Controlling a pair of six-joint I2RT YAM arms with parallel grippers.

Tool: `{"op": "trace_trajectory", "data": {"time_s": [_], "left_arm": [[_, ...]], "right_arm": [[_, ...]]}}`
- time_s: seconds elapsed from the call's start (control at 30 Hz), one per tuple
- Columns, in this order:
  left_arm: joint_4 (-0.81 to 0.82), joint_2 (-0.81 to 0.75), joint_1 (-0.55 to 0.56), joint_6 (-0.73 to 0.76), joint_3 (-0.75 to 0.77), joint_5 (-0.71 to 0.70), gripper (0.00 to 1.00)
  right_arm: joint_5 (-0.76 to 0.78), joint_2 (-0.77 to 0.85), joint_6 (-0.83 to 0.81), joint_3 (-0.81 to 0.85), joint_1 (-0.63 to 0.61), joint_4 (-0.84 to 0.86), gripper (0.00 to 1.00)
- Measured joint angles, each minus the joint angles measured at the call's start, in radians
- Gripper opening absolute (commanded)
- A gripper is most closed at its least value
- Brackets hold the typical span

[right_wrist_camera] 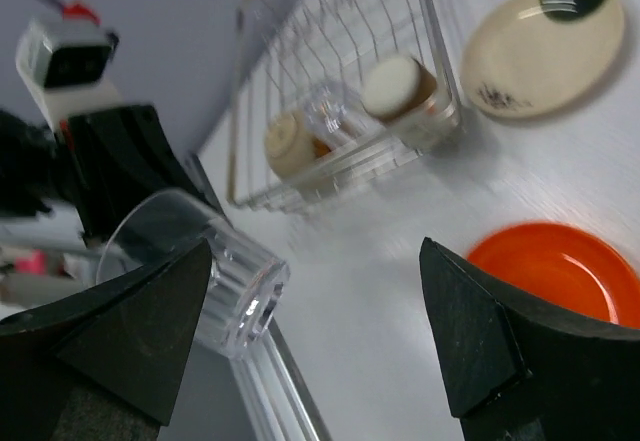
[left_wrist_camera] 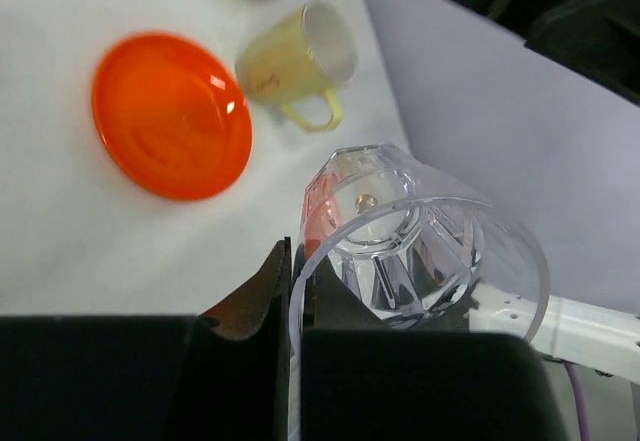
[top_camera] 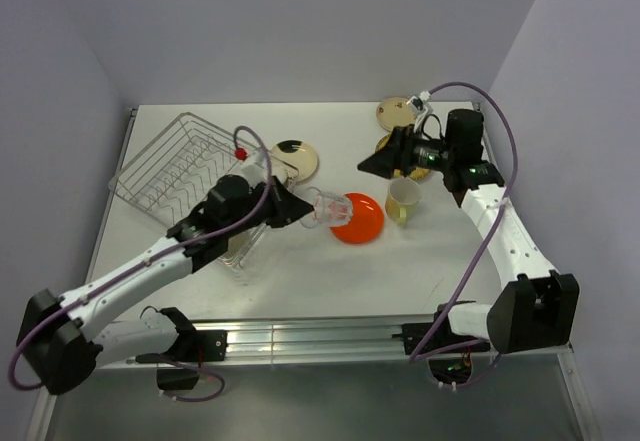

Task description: Load the mixed dishes into the dish rack

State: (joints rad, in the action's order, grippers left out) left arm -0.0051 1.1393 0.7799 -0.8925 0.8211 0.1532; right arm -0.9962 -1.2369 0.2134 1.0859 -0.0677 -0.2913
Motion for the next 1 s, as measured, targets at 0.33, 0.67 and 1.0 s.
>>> {"op": "trace_trajectory", "data": {"time_s": [0.33, 0.67, 1.0], "left_arm": [[0.208, -0.335, -0.143, 0.039, -0.18, -0.047, 0.0], [0.329, -0.264, -0.23, 0.026, -0.185, -0.014, 0.0], [0.43, -0.227, -0.296, -0.033, -0.185, 0.082, 0.0]], "right_arm": [[0.069, -0.209, 0.912, -0.029, -0.192, 0.677, 0.99], [0.047, -0.317, 1.372, -0.065, -0.347, 1.093, 1.0], [0.087, -0.357, 1.518, -0.093, -0.354, 1.275, 1.0]]}}
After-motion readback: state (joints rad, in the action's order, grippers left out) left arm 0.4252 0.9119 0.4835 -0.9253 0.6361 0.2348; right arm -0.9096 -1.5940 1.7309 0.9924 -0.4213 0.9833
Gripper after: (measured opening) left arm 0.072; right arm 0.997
